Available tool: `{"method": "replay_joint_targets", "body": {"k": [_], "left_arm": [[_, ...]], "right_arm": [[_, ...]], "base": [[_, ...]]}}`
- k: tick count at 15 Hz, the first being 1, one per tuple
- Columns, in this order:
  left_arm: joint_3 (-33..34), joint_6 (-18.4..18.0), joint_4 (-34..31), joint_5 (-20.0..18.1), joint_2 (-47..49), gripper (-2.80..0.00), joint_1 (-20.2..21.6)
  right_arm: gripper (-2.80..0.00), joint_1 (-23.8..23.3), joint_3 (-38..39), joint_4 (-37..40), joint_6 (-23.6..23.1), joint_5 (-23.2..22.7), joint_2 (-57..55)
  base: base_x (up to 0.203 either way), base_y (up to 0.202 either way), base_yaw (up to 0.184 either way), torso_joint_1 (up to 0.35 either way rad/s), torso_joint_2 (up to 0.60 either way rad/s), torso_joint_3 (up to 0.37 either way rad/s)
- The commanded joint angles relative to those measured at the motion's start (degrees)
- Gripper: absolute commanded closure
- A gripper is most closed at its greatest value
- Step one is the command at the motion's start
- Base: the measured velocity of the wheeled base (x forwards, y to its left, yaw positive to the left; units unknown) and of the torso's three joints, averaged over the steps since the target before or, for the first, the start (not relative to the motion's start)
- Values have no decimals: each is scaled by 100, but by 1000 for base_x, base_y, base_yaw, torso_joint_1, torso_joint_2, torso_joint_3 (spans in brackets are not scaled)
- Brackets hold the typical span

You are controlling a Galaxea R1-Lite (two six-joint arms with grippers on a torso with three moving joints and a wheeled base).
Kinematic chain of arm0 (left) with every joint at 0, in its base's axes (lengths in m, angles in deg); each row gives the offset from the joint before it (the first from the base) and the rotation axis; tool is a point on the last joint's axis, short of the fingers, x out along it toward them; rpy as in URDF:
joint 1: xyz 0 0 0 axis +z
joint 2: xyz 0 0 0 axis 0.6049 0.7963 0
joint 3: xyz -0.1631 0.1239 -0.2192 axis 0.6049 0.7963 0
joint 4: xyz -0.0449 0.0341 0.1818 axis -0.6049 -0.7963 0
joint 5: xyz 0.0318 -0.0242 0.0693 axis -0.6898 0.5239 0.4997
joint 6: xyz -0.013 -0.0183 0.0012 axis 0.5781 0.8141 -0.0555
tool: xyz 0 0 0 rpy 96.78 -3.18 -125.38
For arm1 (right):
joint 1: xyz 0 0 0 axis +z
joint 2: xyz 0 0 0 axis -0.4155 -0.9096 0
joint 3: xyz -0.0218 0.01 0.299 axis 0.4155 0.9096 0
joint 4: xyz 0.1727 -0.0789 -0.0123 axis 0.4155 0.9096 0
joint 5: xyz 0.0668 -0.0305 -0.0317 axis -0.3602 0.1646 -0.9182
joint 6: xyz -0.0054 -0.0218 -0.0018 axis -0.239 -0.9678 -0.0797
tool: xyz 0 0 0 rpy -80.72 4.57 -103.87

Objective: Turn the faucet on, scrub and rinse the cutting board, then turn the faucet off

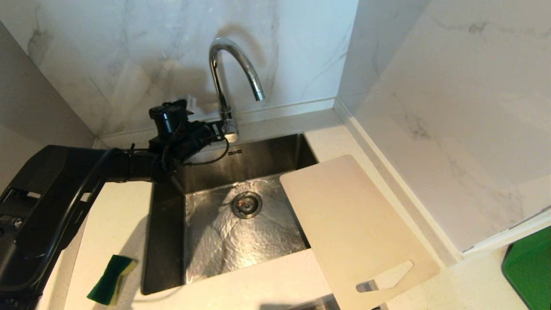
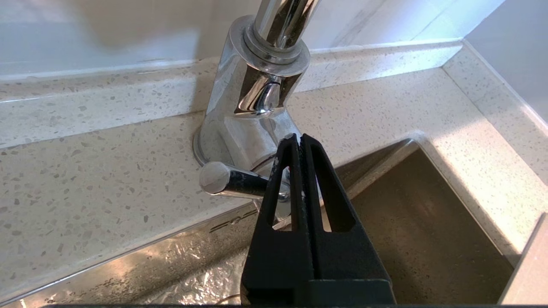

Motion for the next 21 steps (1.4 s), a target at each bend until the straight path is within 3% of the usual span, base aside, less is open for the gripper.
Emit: {"method": "replay_joint_targets", "body": {"k": [1, 7, 10, 15, 18, 21], "left_arm": [[2, 32, 10, 6, 2, 0, -1], [223, 273, -379, -259, -852, 0, -12], [299, 129, -1027, -610, -1422, 0, 106], [300, -874, -2408, -732, -2495, 0, 294], [294, -1966, -3138, -303, -3000, 0, 201], [319, -2269, -3886, 8, -3567, 0, 208]], "right_arm": [[0, 2, 9, 1, 0, -2, 2], [0, 2, 9, 1, 0, -2, 2], [0, 2, 9, 1, 0, -2, 2], [0, 2, 9, 1, 0, -2, 2], [0, 2, 9, 1, 0, -2, 2], [0, 2, 9, 1, 0, -2, 2]], "base": [[0, 0, 0, 0, 0, 0], [0, 0, 0, 0, 0, 0], [0, 0, 0, 0, 0, 0], [0, 0, 0, 0, 0, 0], [0, 0, 0, 0, 0, 0], [0, 0, 0, 0, 0, 0]]}}
